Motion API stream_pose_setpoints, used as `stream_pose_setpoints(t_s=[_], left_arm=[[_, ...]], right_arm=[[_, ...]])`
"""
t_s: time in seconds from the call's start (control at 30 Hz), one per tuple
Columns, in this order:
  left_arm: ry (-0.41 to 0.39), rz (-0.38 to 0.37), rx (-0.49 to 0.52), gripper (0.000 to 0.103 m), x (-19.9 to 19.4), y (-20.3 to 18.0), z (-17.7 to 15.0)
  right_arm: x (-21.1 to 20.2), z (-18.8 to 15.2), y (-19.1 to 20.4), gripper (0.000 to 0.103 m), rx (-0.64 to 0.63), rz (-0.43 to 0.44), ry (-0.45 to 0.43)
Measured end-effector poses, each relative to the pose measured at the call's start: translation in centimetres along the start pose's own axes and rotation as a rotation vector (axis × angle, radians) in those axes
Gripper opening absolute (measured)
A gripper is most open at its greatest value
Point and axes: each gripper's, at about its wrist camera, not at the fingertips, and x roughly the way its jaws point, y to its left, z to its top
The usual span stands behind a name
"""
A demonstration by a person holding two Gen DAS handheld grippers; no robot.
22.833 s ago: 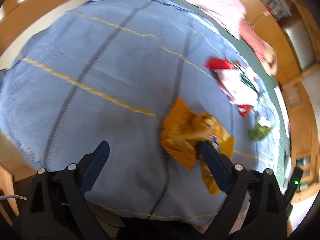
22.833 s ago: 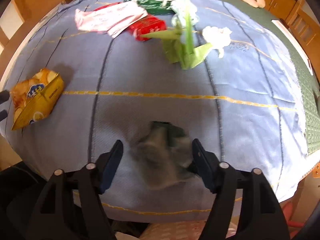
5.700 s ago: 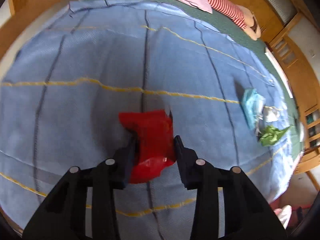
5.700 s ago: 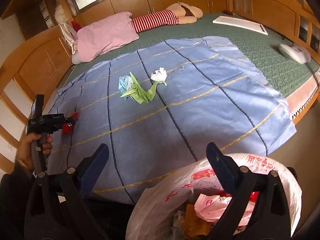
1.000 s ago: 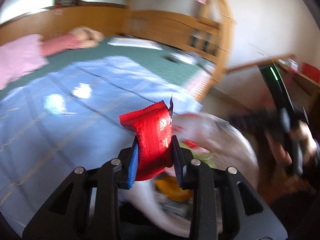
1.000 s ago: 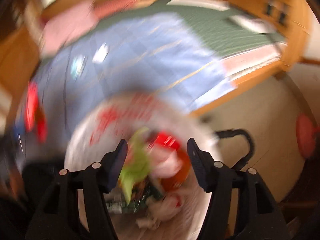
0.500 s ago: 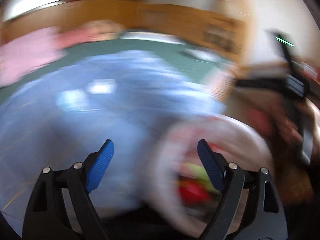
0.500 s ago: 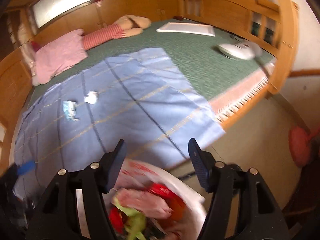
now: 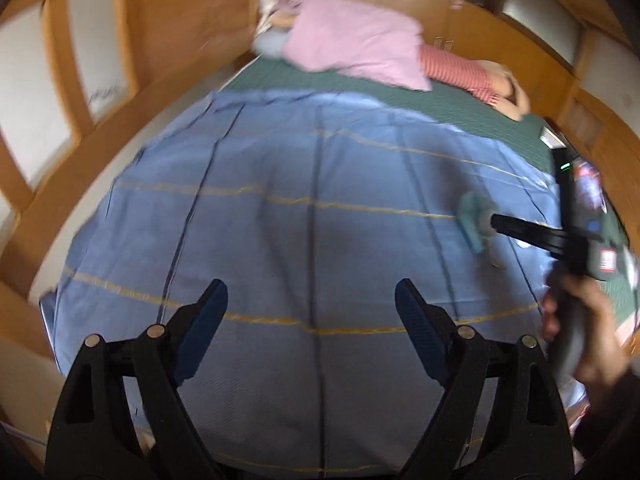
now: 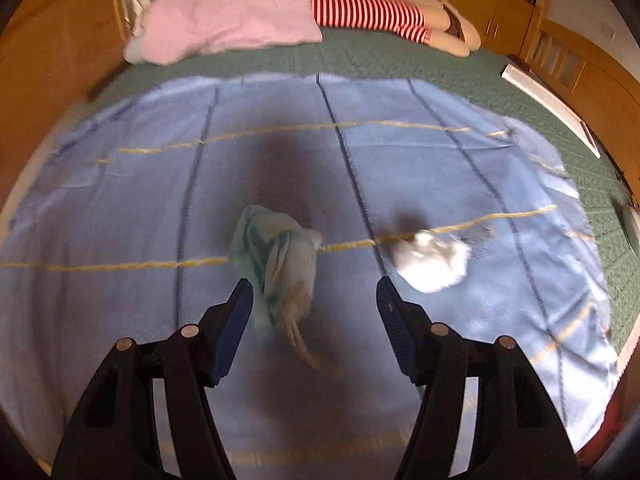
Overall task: Collect trash
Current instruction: 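Reach to the blue face mask and grasp it with the right gripper, then grasp the mask with the left gripper while the right gripper grasps the white tissue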
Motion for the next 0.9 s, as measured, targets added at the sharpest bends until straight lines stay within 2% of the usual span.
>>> stream_pose_setpoints(t_s=[0.03, 0.07, 0.1, 0.13, 0.2, 0.3, 0.37, 0.43, 0.47, 0.5, 0.57, 0.6, 0.63, 0.73, 0.8, 0.83, 0.9], left_arm=[[0.021, 0.006, -0.042, 0.085, 0.2, 0.9, 0.2], [0.034, 0.019, -0.081, 0.086, 0.5, 2.2, 0.5], [0.041, 0.028, -0.111, 0.086, 0.5, 3.0, 0.7], [0.047, 0.04, -0.144, 0.086, 0.6, 3.9, 0.9], [0.059, 0.061, -0.191, 0.086, 0.8, 5.6, 1.0], [0.082, 0.07, -0.249, 0.086, 1.2, 6.8, 0.9], [0.093, 0.072, -0.26, 0.086, 1.4, 7.2, 0.8], [0.097, 0.081, -0.26, 0.086, 1.5, 7.3, 0.7], [0.1, 0.085, -0.26, 0.086, 1.6, 7.4, 0.5], [0.103, 0.086, -0.261, 0.086, 1.7, 7.4, 0.5], [0.113, 0.089, -0.267, 0.086, 2.0, 7.4, 0.4], [0.119, 0.09, -0.271, 0.086, 2.1, 7.4, 0.3], [0.123, 0.091, -0.273, 0.086, 2.3, 7.5, 0.2], [0.143, 0.091, -0.266, 0.086, 2.8, 7.3, -0.1], [0.15, 0.084, -0.261, 0.086, 3.0, 7.1, -0.3], [0.152, 0.082, -0.257, 0.086, 3.1, 7.0, -0.3], [0.156, 0.073, -0.242, 0.086, 3.3, 6.5, -0.4]], right_arm=[[0.9, 0.1, 0.2, 0.063, -0.009, 0.012, 0.0], [1.7, 0.1, 0.5, 0.048, -0.015, 0.013, 0.006], [2.1, 0.1, 0.9, 0.021, -0.027, 0.027, 0.012], [1.8, -0.2, 1.5, 0.015, -0.041, 0.034, 0.014], [0.1, -1.1, 3.1, 0.013, -0.096, 0.051, -0.008], [-2.8, -3.4, 5.4, 0.013, -0.159, 0.136, 0.013], [-4.8, -5.8, 7.6, 0.013, -0.224, 0.169, 0.031], [-6.6, -8.2, 9.7, 0.013, -0.303, 0.247, 0.061], [-6.9, -8.8, 10.5, 0.022, -0.323, 0.282, 0.078], [-7.6, -9.7, 11.2, 0.039, -0.346, 0.365, 0.115], [-8.7, -10.3, 11.5, 0.056, -0.357, 0.521, 0.151], [-9.3, -10.3, 11.4, 0.058, -0.358, 0.566, 0.154], [-9.9, -9.9, 10.8, 0.058, -0.353, 0.568, 0.13], [-10.0, -6.6, 6.7, 0.063, -0.256, 0.351, -0.025], [-8.5, -4.3, 3.4, 0.066, -0.136, 0.177, -0.075], [-7.0, -2.6, 0.8, 0.066, -0.05, 0.033, -0.101], [-4.8, -0.8, -2.0, 0.066, 0.004, -0.129, -0.126]])
